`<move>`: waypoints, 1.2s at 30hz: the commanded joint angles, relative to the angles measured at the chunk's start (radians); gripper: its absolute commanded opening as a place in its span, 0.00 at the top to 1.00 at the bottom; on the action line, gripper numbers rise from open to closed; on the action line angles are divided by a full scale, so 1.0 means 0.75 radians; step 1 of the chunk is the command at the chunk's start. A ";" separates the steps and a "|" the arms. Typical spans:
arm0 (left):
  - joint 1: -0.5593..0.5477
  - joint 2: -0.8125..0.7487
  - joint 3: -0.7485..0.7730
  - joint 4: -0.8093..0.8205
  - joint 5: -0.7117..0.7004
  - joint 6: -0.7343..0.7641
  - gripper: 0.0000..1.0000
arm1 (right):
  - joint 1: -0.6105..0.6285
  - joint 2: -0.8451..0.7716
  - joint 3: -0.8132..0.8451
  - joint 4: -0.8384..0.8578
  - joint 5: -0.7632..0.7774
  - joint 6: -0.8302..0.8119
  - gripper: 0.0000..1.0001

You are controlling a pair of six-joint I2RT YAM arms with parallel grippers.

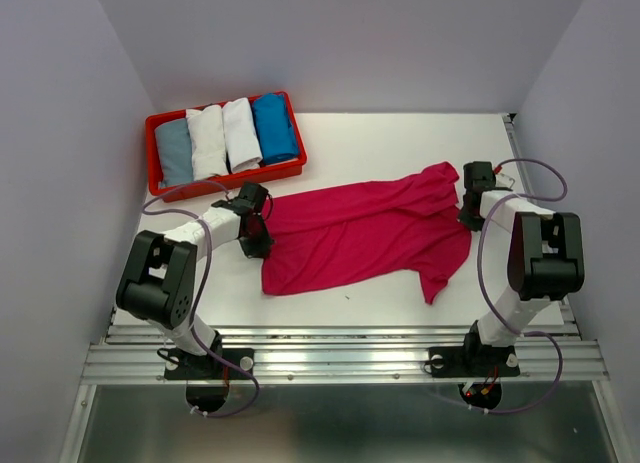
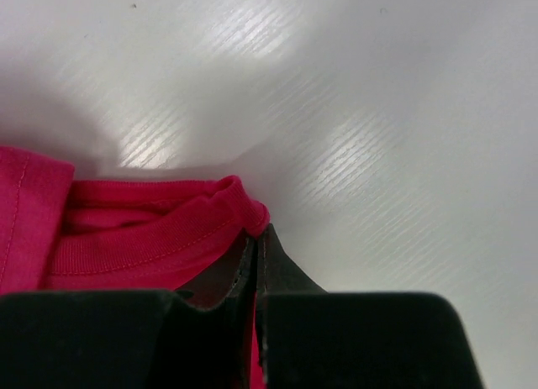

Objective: Roll the t-shirts
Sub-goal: Fold the T-shirt at the center of the board.

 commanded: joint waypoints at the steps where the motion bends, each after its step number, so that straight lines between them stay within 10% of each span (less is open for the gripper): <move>1: 0.017 0.054 0.052 0.009 -0.026 0.077 1.00 | -0.014 0.019 0.086 -0.002 0.063 -0.048 0.93; 3: 0.015 0.042 0.064 0.003 0.027 0.089 1.00 | -0.014 -0.008 0.098 -0.026 0.014 -0.056 0.89; 6: 0.017 0.005 0.070 -0.011 0.062 0.120 0.98 | -0.014 -0.061 0.102 -0.073 -0.025 -0.085 0.54; 10: 0.015 -0.058 0.079 -0.054 0.076 0.130 0.71 | -0.014 -0.153 0.076 -0.139 -0.070 -0.091 0.34; 13: 0.015 -0.121 0.085 -0.095 0.078 0.136 0.58 | -0.014 -0.235 0.043 -0.176 -0.087 -0.091 0.33; 36: 0.015 -0.214 0.193 -0.138 0.097 0.118 0.60 | 0.012 -0.074 0.006 0.274 -0.835 0.111 0.46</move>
